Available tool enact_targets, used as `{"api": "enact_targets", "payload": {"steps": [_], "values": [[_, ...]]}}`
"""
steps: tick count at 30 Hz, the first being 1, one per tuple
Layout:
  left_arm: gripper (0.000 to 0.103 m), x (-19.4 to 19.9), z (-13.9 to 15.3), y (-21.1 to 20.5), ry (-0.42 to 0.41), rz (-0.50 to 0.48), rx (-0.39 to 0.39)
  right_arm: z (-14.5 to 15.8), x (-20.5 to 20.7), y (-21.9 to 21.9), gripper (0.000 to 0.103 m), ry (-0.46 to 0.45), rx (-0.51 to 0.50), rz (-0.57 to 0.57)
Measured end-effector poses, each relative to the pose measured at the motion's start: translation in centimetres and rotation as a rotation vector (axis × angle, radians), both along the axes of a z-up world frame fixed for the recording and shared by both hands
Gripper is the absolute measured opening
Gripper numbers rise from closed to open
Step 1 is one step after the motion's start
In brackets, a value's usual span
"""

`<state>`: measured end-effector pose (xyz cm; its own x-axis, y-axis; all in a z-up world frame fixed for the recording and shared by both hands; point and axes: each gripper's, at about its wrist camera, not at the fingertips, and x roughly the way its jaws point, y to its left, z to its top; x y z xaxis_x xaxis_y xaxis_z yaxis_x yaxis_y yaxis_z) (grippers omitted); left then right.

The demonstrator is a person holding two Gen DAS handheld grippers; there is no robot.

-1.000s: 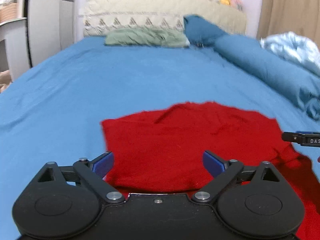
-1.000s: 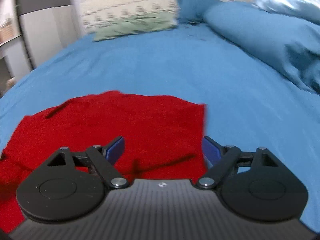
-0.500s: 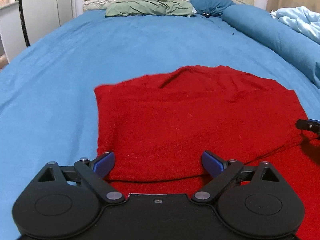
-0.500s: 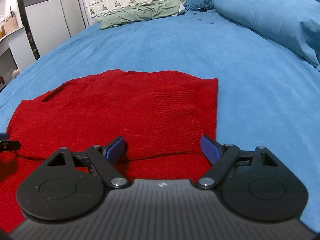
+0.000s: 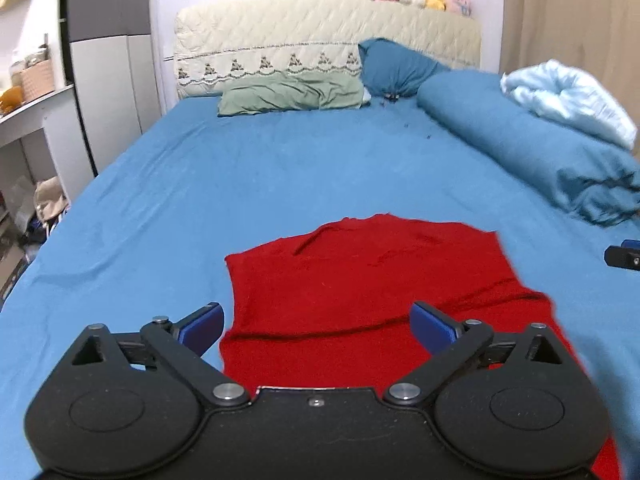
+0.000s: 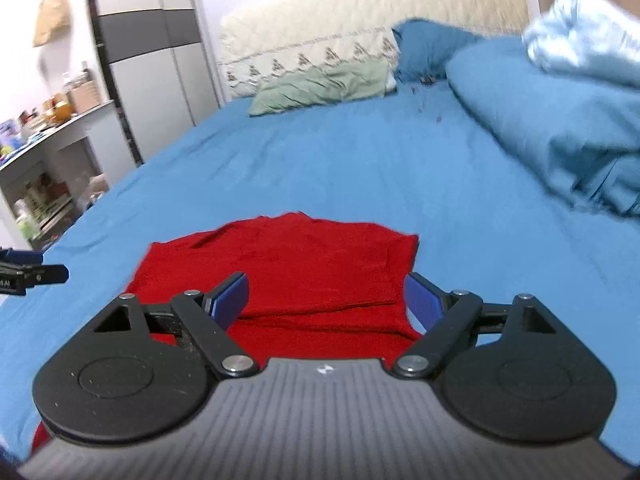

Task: Fold small clothes
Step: 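Move both open grippers to the sweater hem, then grasp the hem with both grippers and lift it toward the collar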

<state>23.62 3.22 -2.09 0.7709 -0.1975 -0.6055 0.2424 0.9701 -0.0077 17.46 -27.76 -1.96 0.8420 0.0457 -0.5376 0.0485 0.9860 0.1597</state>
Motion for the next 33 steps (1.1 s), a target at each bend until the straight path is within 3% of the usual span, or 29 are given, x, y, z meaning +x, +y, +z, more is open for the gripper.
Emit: {"api": "enact_targets", "payload": {"steps": [5, 10, 15, 19, 23, 28, 30, 33], "values": [[0.103, -6.2, 1.1, 2.4, 0.045, 0.027, -0.073, 3.2, -6.2, 0.8, 0.103, 0.038, -0.001, 0.015], [0.103, -11.3, -0.6, 4.8, 0.098, 0.056, -0.108, 2.8, -12.0, 1.4, 0.103, 0.094, 0.053, 0.010], [0.101, -14.2, -4.2, 6.3, 0.172, 0.059, -0.114, 0.1, -17.3, 2.5, 0.103, 0.130, 0.020, -0.013], [0.097, -15.3, -7.4, 7.2, 0.245, 0.070, -0.151, -3.0, -19.2, 3.4, 0.103, 0.203, -0.002, -0.013], [0.089, -15.2, -10.2, 7.7, 0.324, 0.099, -0.173, -6.1, -20.2, 3.5, 0.103, 0.270, 0.083, -0.026], [0.080, -14.6, -12.4, 7.6, 0.391, 0.127, -0.146, -9.4, -20.6, 4.2, 0.103, 0.333, 0.068, -0.093], [0.070, -14.5, -13.2, 7.7, 0.412, 0.142, -0.134, -10.3, -20.5, 4.2, 0.103, 0.348, 0.049, -0.116], [0.064, -14.5, -14.0, 8.0, 0.418, 0.161, -0.135, -11.6, -20.0, 4.0, 0.089, 0.373, 0.068, -0.144]]}}
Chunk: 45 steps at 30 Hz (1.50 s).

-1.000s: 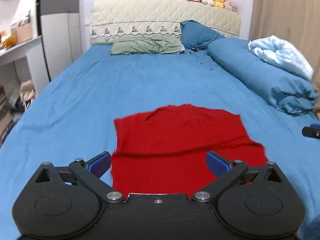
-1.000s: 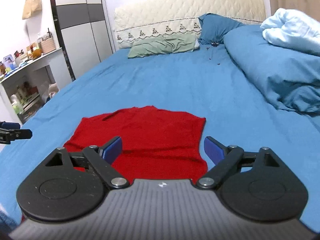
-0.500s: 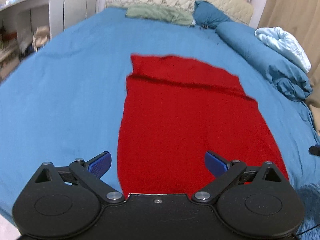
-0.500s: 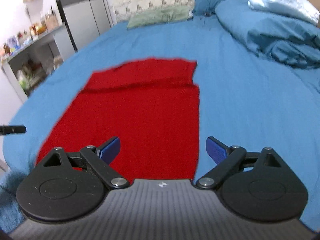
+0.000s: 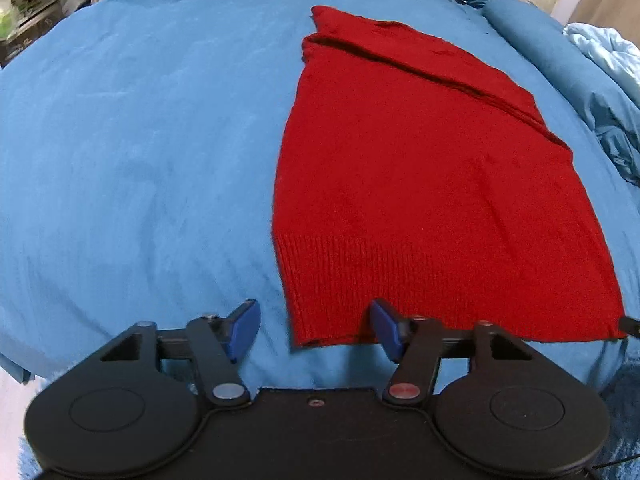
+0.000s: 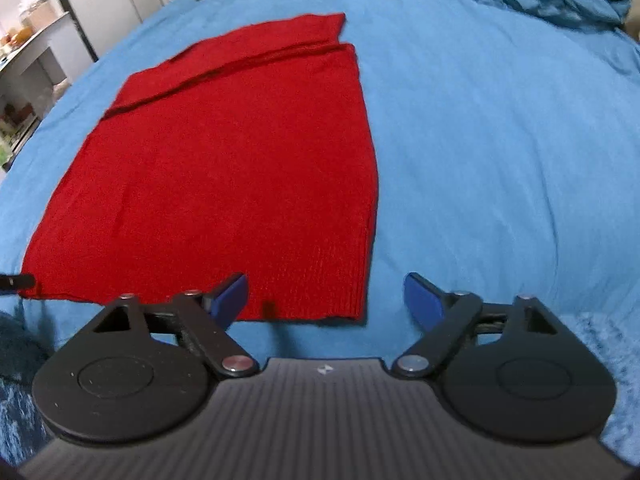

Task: Fold small clothes
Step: 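Grasp the hem with both grippers and lift it toward the collar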

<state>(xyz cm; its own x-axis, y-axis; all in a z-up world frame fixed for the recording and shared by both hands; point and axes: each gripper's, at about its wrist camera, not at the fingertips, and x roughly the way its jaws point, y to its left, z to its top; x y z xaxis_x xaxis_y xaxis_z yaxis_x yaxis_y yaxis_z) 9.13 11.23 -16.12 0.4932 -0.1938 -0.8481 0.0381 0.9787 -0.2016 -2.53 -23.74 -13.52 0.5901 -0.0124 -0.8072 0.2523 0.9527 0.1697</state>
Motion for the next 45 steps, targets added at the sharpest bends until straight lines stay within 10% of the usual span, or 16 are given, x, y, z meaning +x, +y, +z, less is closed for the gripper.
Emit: {"api": "enact_targets", "payload": {"steps": [10, 19, 32, 45], "values": [[0.052, -0.7, -0.7, 0.0, -0.015, -0.020, 0.066, -1.8, 0.4, 0.5, 0.066, 0.002, -0.031, -0.009], [0.007, -1.0, -0.5, -0.7, -0.029, -0.047, 0.061, -2.1, 0.5, 0.6, 0.025, -0.010, -0.033, 0.007], [0.006, -2.0, 8.1, 0.0, -0.262, 0.043, -0.065, 4.1, 0.5, -1.8, 0.021, -0.160, 0.128, -0.031], [0.006, 19.5, 16.4, -1.2, -0.494, 0.146, -0.131, 15.6, 19.4, -6.7, 0.020, -0.406, 0.112, 0.003]]}}
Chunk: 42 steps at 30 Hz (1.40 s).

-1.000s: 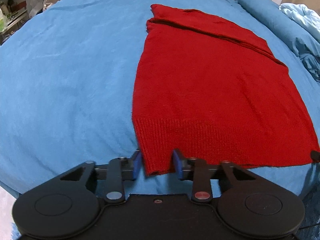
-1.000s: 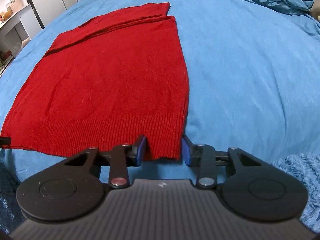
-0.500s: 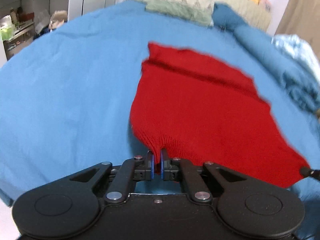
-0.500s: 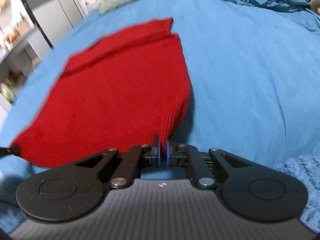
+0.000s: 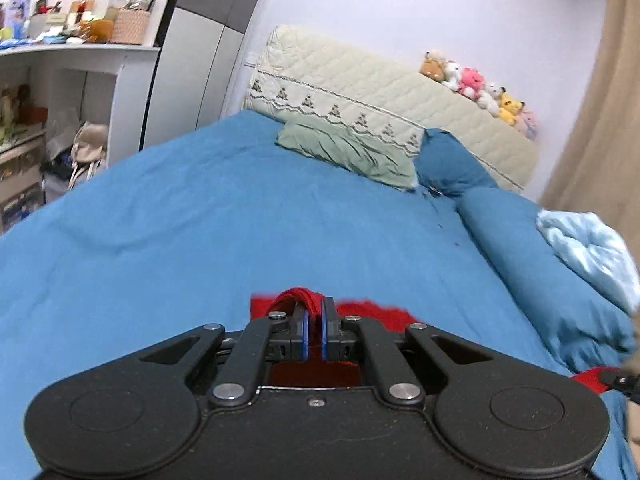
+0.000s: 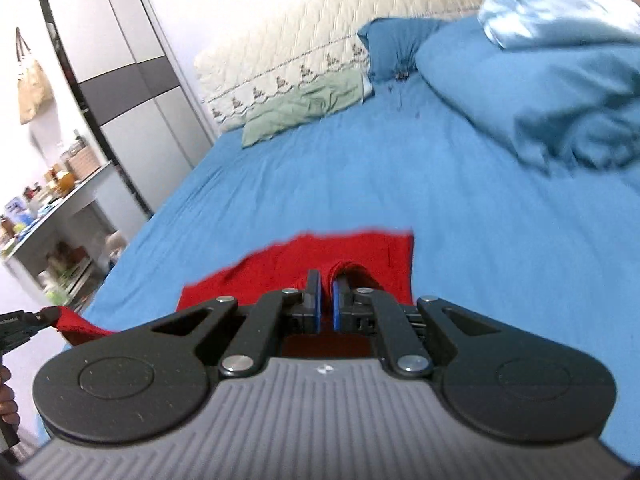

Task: Fold small clothes
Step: 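Grasp the hem with both grippers and lift it toward the collar, then lower the hem onto the sweater and open both grippers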

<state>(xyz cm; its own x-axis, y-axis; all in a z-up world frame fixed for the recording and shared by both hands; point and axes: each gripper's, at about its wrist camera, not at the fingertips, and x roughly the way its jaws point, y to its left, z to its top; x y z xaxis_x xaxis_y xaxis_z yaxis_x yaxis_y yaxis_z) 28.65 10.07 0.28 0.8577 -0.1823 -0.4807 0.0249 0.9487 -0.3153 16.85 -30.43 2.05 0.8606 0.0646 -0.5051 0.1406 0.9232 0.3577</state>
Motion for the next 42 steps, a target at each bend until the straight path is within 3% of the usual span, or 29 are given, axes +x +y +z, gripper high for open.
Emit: {"api": "enact_targets", "payload": {"steps": [4, 8, 11, 14, 19, 20, 22, 23, 24, 25, 26, 29, 32, 35, 38, 42], "values": [[0.006, 9.1, -2.1, -1.6, 0.031, 0.013, 0.027, -0.2, 9.6, -1.9, 0.020, 0.038, -0.012, -0.019], [0.006, 15.1, -7.0, -2.4, 0.102, 0.043, 0.010, -4.8, 17.7, -3.6, 0.020, 0.121, -0.008, -0.058], [0.006, 18.0, -10.9, -2.9, 0.162, 0.057, 0.019, -9.3, 21.3, -4.2, 0.020, 0.174, 0.014, -0.094], [0.006, 19.7, -13.0, -2.7, 0.186, 0.067, 0.027, -12.8, 23.3, -4.8, 0.020, 0.197, 0.057, -0.115], [0.007, 21.7, -14.5, -2.4, 0.208, 0.070, 0.035, -14.8, 26.0, -5.6, 0.020, 0.190, 0.027, -0.114], [0.010, 22.2, -14.6, -2.6, 0.213, 0.068, 0.034, -14.9, 26.4, -5.7, 0.021, 0.194, 0.022, -0.113], [0.029, 22.0, -14.5, -2.1, 0.216, 0.067, 0.027, -14.9, 27.2, -5.3, 0.029, 0.209, -0.012, -0.107], [0.059, 21.9, -14.1, -2.2, 0.222, 0.067, 0.023, -14.8, 27.1, -5.1, 0.037, 0.209, -0.028, -0.106], [0.076, 21.6, -13.7, -2.3, 0.216, 0.063, 0.025, -14.7, 27.0, -5.0, 0.069, 0.204, -0.043, -0.101], [0.079, 20.6, -13.1, -2.2, 0.185, 0.050, 0.041, -14.3, 26.6, -4.7, 0.098, 0.195, -0.067, -0.104], [0.082, 19.9, -12.6, -2.9, 0.154, 0.036, 0.069, -14.0, 25.7, -4.4, 0.103, 0.166, -0.090, -0.119], [0.097, 17.4, -12.2, -4.2, 0.147, -0.052, 0.171, -13.5, 22.7, -3.2, 0.103, 0.065, -0.095, -0.029], [0.097, 16.1, -14.0, -5.8, 0.253, -0.147, 0.199, -14.7, 21.2, -1.2, 0.103, 0.101, -0.122, 0.065], [0.097, 15.4, -16.3, -6.8, 0.309, -0.169, 0.255, -16.7, 20.7, 0.4, 0.103, 0.154, -0.132, 0.130], [0.098, 15.3, -17.7, -7.1, 0.327, -0.193, 0.299, -18.7, 20.8, 0.2, 0.103, 0.223, -0.120, 0.124], [0.098, 15.3, -17.6, -6.7, 0.331, -0.207, 0.289, -19.4, 20.4, -1.5, 0.103, 0.245, -0.140, 0.059]]}}
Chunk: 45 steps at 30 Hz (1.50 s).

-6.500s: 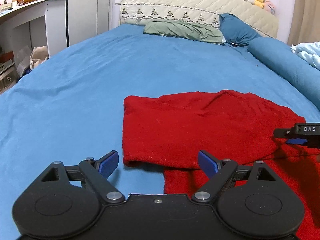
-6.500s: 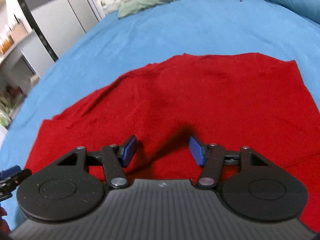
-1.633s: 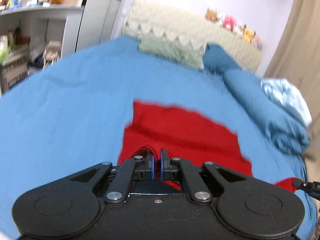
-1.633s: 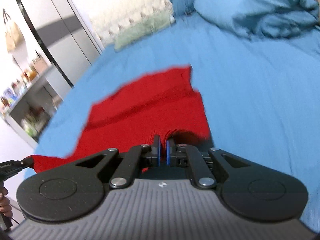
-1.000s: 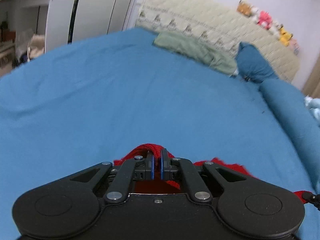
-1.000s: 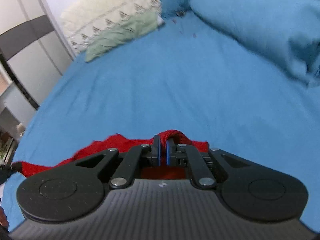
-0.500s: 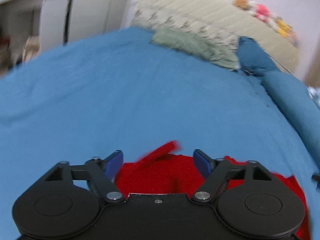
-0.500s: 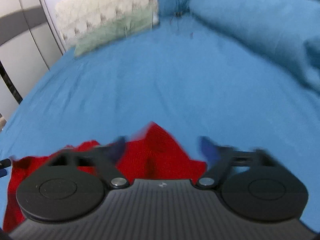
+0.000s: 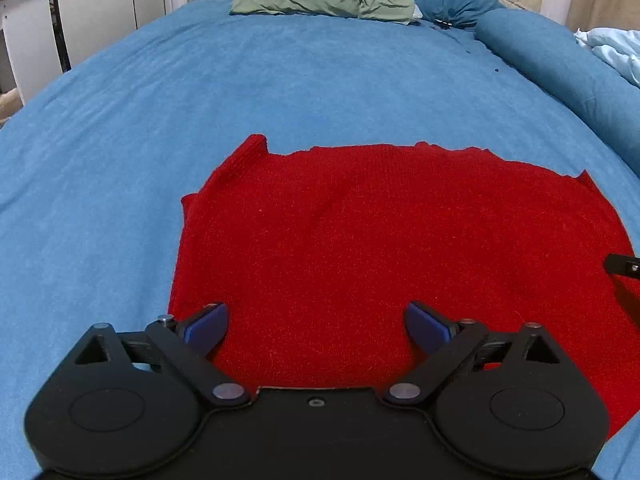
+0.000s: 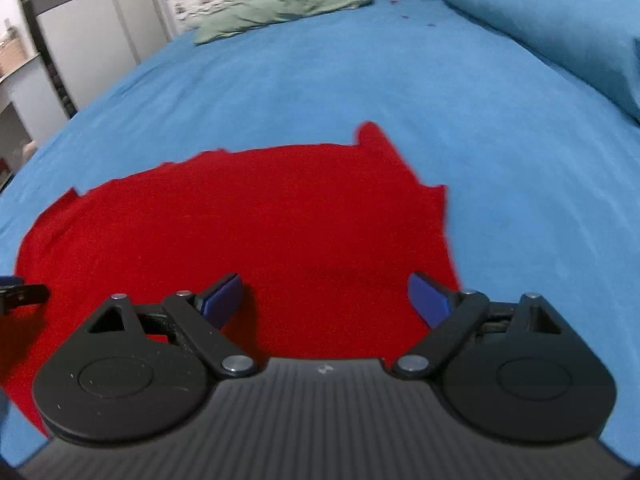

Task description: Fold small clothes

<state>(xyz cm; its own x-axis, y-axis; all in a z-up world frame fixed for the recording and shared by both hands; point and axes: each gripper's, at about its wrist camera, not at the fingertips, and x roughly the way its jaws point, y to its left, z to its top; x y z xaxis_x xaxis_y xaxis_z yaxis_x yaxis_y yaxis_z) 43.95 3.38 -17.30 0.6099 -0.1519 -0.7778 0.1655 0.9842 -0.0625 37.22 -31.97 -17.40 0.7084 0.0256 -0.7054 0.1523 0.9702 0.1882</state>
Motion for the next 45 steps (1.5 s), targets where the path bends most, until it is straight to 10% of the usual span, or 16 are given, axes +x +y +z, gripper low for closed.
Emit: {"api": "enact_targets", "payload": {"steps": [8, 15, 26, 32, 39, 45], "values": [[0.098, -2.5, 3.0, 1.0, -0.061, 0.111, 0.141, 3.0, -2.8, -1.3, 0.103, 0.000, -0.046, -0.015], [0.099, -6.4, 6.3, -2.8, -0.060, -0.054, 0.072, 7.3, -8.5, -2.5, 0.103, -0.021, -0.106, 0.012], [0.099, -6.0, 2.4, -12.4, -0.007, -0.170, 0.094, 2.5, -9.4, -1.5, 0.101, 0.049, -0.108, 0.019], [0.099, -4.1, 0.0, -11.7, 0.043, -0.121, 0.108, 0.0, -8.8, -0.6, 0.086, 0.029, -0.101, 0.041], [0.102, -3.5, -1.1, -11.8, 0.056, -0.121, 0.125, 0.3, -8.8, 0.6, 0.031, 0.029, -0.054, 0.087], [0.101, -3.4, -0.7, -10.6, 0.073, -0.128, 0.076, 3.4, -7.7, -1.6, 0.025, 0.028, 0.263, -0.083]]}}
